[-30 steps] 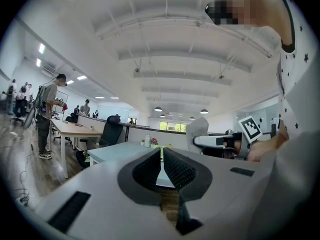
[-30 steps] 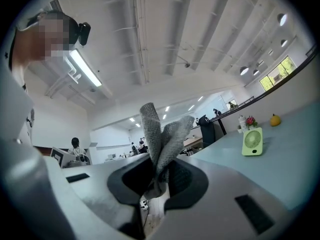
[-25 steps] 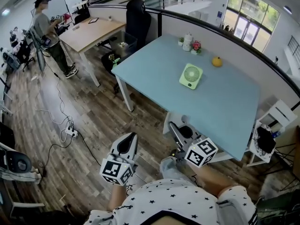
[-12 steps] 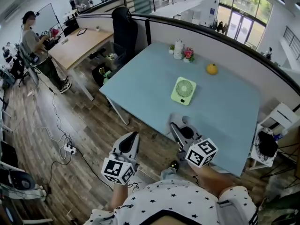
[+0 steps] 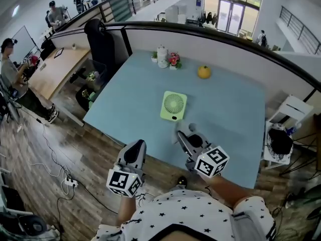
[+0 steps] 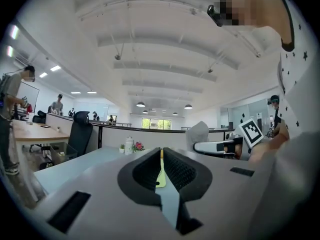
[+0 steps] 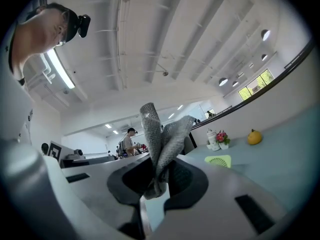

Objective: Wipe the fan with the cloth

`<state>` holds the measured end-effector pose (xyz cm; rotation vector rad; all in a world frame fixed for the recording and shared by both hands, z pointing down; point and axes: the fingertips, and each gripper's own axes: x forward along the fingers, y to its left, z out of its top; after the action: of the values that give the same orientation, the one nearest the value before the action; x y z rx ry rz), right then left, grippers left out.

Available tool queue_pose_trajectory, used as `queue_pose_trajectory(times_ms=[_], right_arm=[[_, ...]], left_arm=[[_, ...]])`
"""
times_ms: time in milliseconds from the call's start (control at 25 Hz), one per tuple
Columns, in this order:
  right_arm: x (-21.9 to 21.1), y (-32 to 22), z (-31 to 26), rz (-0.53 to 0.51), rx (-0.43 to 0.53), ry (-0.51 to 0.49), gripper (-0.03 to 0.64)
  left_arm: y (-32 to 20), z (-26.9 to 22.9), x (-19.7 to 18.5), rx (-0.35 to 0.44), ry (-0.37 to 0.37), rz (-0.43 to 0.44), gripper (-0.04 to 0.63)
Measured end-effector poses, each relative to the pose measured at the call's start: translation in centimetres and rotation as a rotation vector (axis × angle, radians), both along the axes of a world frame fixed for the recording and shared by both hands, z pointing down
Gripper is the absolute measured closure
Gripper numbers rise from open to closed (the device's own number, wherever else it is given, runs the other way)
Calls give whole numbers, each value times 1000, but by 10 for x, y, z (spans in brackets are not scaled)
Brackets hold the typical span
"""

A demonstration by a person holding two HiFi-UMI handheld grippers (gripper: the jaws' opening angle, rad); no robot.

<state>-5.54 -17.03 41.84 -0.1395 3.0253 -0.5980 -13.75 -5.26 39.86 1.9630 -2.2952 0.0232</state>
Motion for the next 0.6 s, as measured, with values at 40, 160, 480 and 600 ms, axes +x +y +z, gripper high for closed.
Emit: queue_pose_trajectory(times_ms=[40,160,480,600], right_arm=[[2,-7,2,11,-2,5,574],[3,-22,7,42,-10,13,574],[-4,-41,20,125,-14,47,574],[-18,-49,25,166,-12,64,574]], left_arm=[[-8,0,1,1,-2,10,555],[-26,3,-1,-11,3,39,555],[-53,10,-14,-14,17,108,555],[-65,14,-30,-22,24,143,555]])
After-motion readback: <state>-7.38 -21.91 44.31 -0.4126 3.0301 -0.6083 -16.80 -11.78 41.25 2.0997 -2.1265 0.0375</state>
